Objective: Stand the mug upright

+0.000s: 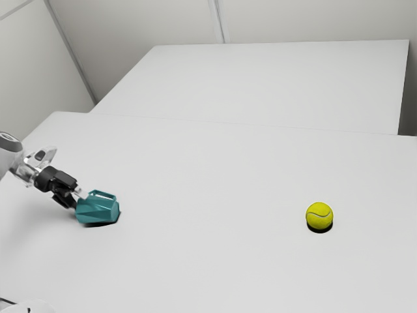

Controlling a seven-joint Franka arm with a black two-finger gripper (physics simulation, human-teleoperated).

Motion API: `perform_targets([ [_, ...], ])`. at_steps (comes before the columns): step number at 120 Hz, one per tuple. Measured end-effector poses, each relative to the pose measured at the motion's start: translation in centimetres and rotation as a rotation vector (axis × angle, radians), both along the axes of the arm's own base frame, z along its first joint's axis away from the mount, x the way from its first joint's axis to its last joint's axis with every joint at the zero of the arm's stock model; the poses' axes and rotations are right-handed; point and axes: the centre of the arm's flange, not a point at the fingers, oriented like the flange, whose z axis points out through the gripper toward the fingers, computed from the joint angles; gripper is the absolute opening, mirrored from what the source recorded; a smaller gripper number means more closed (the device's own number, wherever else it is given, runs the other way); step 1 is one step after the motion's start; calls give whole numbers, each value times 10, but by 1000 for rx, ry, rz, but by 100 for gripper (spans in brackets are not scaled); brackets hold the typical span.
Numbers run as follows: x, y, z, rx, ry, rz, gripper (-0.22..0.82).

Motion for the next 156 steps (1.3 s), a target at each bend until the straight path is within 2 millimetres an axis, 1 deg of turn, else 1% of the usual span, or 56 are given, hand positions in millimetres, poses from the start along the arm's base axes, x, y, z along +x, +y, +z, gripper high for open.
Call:
perform_targets([
  [15,4,-7,-2,-27,-20,9,60],
  [22,5,-8,-2,-36,-29,16,57],
  [48,6,-9,-2,-51,-47,24,26],
  [64,5,-9,3,-50,-58,17,7],
  [73,6,-11,6,-52,-62,10,-1],
  [83,6,-12,7,-53,-65,3,-8],
  [99,7,-12,8,-48,-71,-2,-13],
  [120,8,-11,14,-29,-93,-10,-15],
  [141,11,-20,33,20,-128,-35,-16],
  [156,16,-35,53,91,-148,-86,-17],
])
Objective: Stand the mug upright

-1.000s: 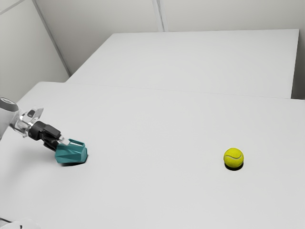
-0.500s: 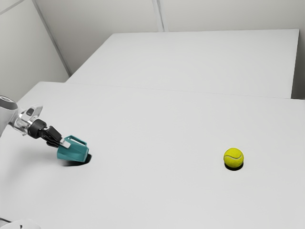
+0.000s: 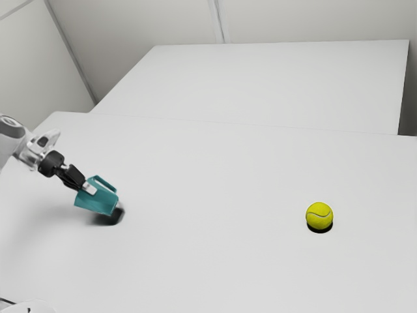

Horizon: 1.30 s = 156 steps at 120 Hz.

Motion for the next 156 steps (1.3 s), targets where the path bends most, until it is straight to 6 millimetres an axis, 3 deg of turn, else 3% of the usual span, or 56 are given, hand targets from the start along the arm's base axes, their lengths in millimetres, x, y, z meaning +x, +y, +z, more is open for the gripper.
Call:
perform_targets([
  [25,24,-55,38,194,-35,-129,-17],
  [50,51,-137,64,434,-59,-268,-17],
  [79,62,-224,71,608,-111,-325,-17],
  [102,61,-288,62,667,-140,-355,-18],
  [118,61,-303,53,720,-146,-337,-17],
  [156,68,-304,45,816,-141,-262,-17],
])
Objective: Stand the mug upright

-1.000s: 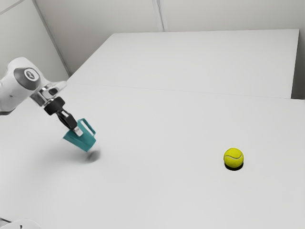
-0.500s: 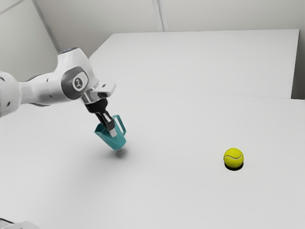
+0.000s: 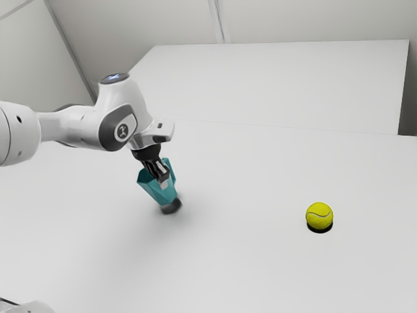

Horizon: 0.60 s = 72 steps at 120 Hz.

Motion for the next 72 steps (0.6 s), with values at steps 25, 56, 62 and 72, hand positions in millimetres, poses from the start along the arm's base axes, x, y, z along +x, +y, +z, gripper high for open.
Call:
perform_targets([
  [25,-2,-1,-10,30,8,39,-17],
  [56,-3,-18,-22,39,26,45,-17],
  [62,-3,-18,-23,42,27,51,-17],
  [72,-3,-16,-25,44,30,66,-17],
])
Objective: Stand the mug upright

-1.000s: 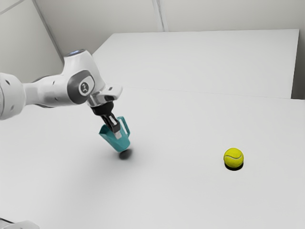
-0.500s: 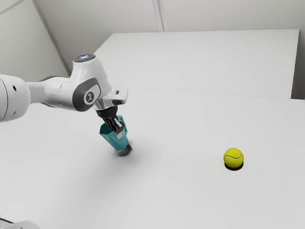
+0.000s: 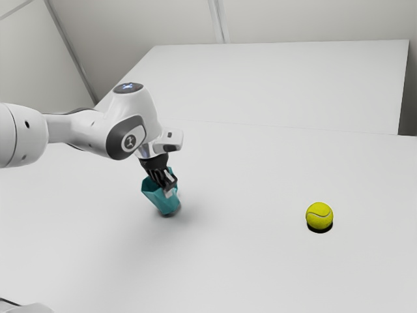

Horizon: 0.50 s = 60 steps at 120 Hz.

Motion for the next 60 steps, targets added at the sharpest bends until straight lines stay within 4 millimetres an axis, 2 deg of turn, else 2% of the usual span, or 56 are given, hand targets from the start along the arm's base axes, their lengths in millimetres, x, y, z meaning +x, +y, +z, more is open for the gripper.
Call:
perform_targets([
  [10,0,1,-1,2,2,14,-14],
  [32,-2,0,-2,3,6,30,12],
  [60,-4,-10,38,78,-74,32,28],
])
